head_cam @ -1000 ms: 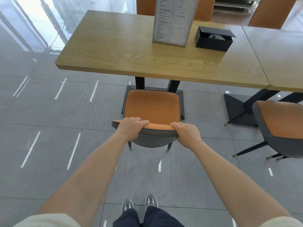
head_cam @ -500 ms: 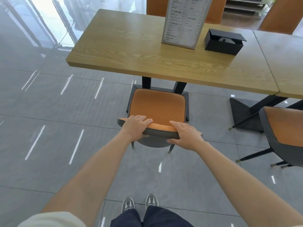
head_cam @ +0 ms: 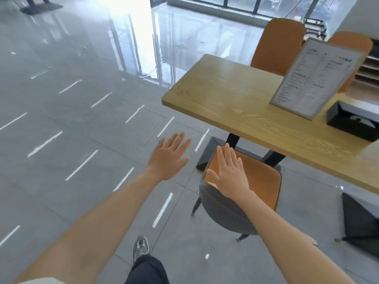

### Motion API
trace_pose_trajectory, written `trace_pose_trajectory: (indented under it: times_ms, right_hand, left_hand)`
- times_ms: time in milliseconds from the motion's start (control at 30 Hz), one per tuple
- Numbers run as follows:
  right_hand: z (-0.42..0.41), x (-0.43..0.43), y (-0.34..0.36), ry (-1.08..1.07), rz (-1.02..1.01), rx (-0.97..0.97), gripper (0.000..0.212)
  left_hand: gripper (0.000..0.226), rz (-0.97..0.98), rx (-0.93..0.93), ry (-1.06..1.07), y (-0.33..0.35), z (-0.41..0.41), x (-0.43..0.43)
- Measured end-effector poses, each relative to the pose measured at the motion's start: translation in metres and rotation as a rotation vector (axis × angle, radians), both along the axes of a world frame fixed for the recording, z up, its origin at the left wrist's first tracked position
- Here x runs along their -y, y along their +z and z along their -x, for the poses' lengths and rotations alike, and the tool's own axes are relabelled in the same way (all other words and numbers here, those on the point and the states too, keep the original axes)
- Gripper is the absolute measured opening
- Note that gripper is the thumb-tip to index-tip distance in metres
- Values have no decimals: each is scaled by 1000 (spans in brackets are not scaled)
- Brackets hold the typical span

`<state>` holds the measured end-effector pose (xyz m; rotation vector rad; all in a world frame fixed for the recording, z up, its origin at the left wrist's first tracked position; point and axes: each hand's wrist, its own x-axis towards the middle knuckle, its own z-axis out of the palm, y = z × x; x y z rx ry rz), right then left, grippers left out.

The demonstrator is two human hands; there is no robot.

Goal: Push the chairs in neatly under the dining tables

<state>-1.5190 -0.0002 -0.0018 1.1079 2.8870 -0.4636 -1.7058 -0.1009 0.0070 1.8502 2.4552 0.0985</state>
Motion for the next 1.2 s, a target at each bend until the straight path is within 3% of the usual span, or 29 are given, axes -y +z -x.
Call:
trace_pose_trajectory:
  times_ms: [600,933,1200]
  right_hand:
    - [366,-24,54,-24,73,22,81]
    - [540,-149,35,-89,27,-40,79]
    - [659,-266,58,-140,59,-59,79]
  left_hand:
    - [65,-27,3,174,46,370,-8]
    - [64,43,-77,115,45,548,-133]
    - [64,72,-64,66,70,676,-259]
